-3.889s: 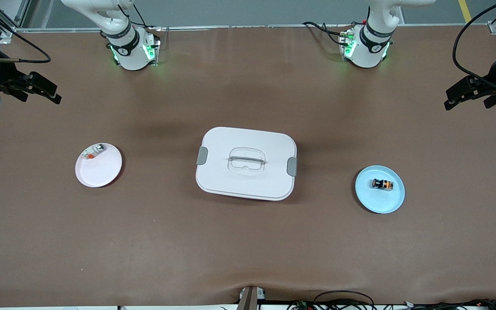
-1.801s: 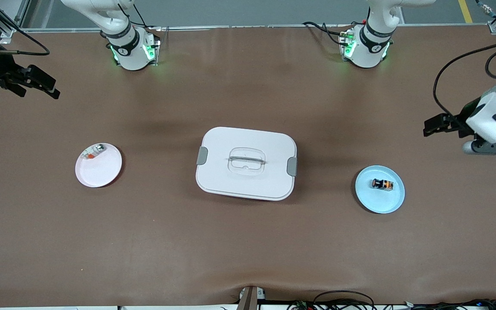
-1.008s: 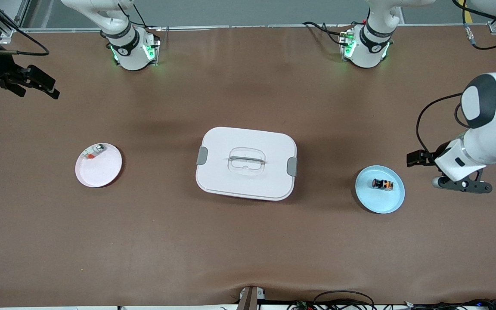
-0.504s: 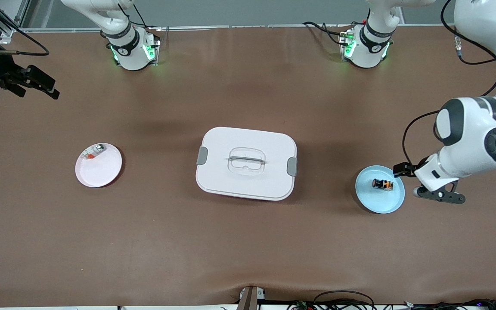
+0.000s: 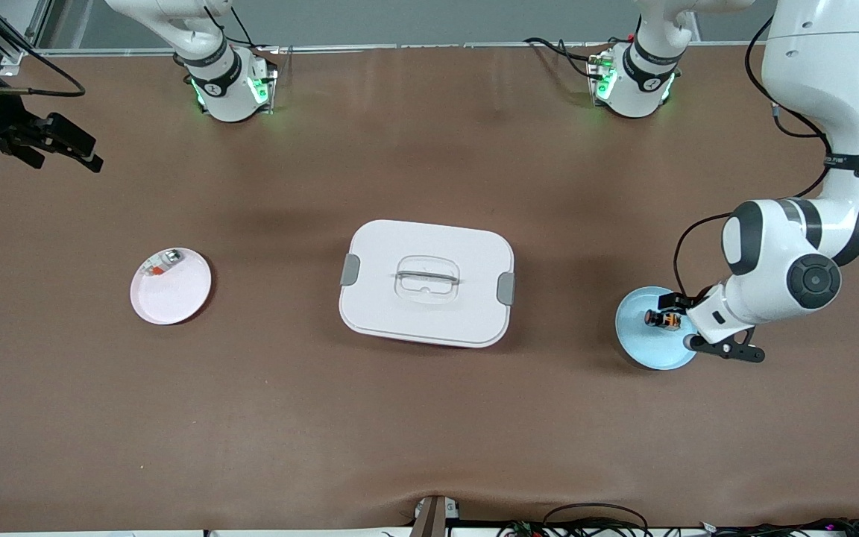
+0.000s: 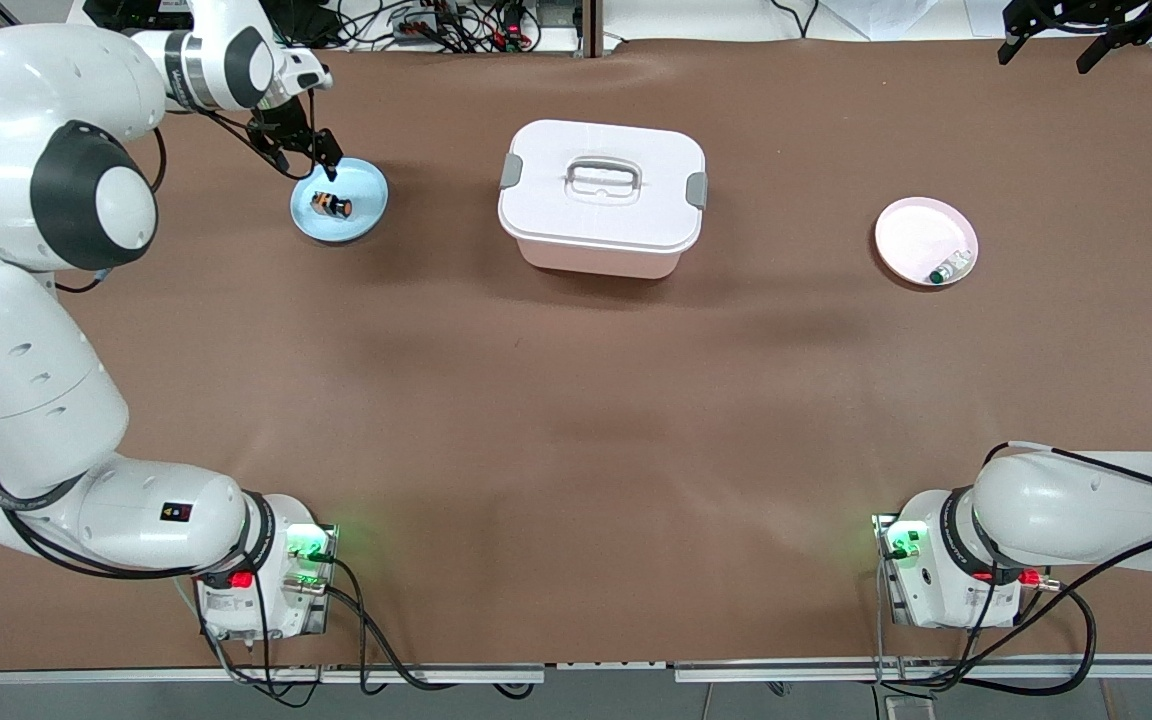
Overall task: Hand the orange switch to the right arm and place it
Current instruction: 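Move the left gripper down over the orange switch on the blue plate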
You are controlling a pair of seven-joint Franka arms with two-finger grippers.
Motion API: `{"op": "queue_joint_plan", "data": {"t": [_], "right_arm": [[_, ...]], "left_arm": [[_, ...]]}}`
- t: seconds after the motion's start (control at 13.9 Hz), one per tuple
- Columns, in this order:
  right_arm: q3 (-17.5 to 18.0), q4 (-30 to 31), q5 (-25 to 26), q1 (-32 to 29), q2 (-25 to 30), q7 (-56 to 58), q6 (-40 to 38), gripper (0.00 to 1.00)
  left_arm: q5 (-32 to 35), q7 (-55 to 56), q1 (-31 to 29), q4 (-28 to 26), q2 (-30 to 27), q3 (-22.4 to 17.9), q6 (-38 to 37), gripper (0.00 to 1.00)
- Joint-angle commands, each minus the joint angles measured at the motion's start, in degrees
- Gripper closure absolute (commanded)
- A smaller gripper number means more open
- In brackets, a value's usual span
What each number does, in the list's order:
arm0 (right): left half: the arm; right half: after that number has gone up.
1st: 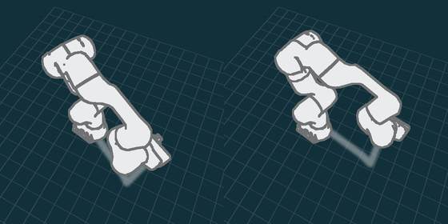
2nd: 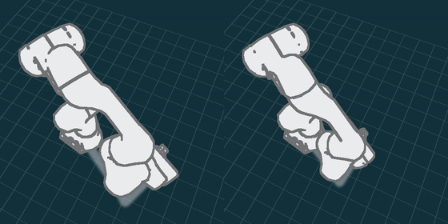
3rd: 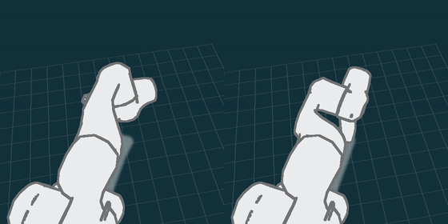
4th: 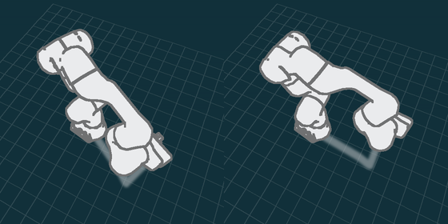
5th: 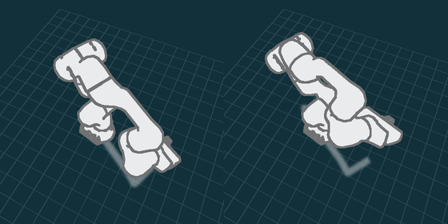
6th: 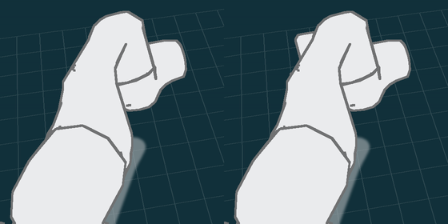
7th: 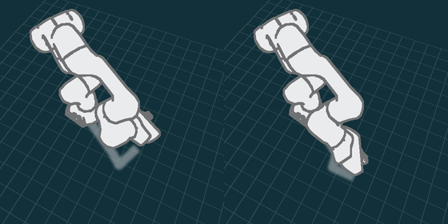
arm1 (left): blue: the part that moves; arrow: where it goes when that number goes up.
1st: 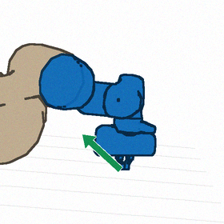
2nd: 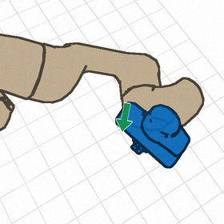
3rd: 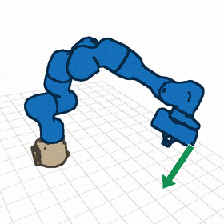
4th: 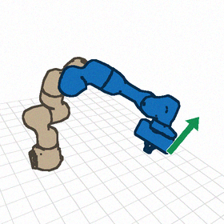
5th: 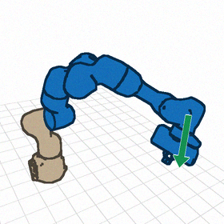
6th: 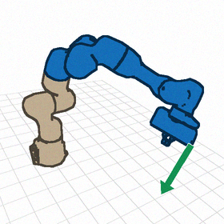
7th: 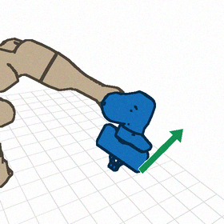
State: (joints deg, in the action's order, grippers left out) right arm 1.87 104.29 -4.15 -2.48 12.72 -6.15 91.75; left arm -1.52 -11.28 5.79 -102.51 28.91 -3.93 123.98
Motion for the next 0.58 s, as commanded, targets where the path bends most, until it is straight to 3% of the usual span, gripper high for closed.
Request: {"op": "queue_joint_plan", "data": {"t": [0.0,0.5], "right_arm": [[-0.03,0.65,0.10,0.20,0.47,-0.09,0.62,0.00],[-0.03,0.30,0.10,0.03,0.38,-0.09,0.71,0.00]], "left_arm": [[-0.24,-1.29,0.27,0.03,1.59,0.06,0.38,0.00],[-0.06,-2.17,0.88,-1.12,3.79,0.06,6.00,0.00]]}}
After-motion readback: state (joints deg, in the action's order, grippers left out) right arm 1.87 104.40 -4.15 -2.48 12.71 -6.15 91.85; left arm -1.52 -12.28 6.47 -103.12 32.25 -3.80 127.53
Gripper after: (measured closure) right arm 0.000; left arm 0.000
